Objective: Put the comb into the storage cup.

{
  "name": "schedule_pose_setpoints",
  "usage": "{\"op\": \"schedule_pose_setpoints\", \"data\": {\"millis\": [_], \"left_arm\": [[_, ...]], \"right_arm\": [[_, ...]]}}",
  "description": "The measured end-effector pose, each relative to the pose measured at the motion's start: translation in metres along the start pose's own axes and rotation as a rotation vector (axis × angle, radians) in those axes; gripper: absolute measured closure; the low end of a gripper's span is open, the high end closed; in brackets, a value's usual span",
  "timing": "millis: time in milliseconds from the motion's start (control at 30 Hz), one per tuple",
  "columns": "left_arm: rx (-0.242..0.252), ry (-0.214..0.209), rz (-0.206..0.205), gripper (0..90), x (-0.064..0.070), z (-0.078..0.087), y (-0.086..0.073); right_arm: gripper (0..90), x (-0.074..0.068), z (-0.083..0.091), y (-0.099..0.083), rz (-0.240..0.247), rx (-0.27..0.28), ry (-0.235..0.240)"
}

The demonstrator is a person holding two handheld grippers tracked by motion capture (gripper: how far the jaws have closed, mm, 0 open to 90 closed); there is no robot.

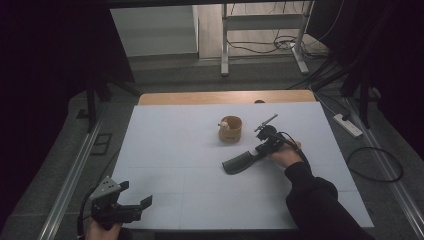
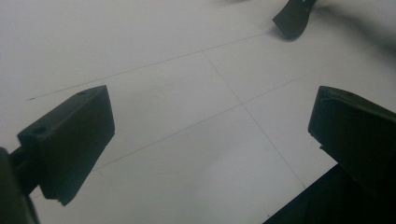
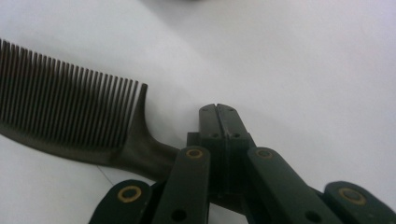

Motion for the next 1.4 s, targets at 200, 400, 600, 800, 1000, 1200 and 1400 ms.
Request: {"op": "schedule_pose_setpoints", "data": {"millis": [200,400,600,800,1000,1200,1400], "left_arm": [[0.0,0.0,0.0,1.0,0.0,0.0,0.0],[0.001,-0.001,0.001,1.0,0.0,0.0,0.0],[0.001,0.0,0.0,1.0,0.0,0.0,0.0],[0.001,-0.001,-0.001,1.0,0.0,0.0,0.0],[0.003,0.0,-0.002,1.0,0.0,0.0,0.0],[0.002,0.0,-0.005,1.0,0.0,0.001,0.0],[0.003,0.0,-0.004,1.0,0.0,0.0,0.0]], "right_arm": [[89.6,0.006,0.005,-0.01,-0.011,-0.002,-0.014],[89.6,0.013,0.011,-0.021,-0.029,-0.007,-0.032],[89.5,0.017,0.017,-0.033,-0.039,-0.008,-0.041],[89.6,0.017,0.023,-0.043,-0.044,-0.011,-0.05],[89.6,0.013,0.028,-0.053,-0.029,-0.014,-0.062],[89.6,0.007,0.033,-0.063,-0.02,-0.017,-0.054],[89.6,-0.001,0.038,-0.072,-0.023,-0.017,-0.035]]}}
Point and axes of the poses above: each handheld gripper's, and its own axes: z roughly backward along the jaws, y roughly out of its top, x roughly to its right, the point moved 7 cm from there along -z, roughly forward along the jaws, and after that the axes turned 5 degrees about z, right-handed, at the moved point
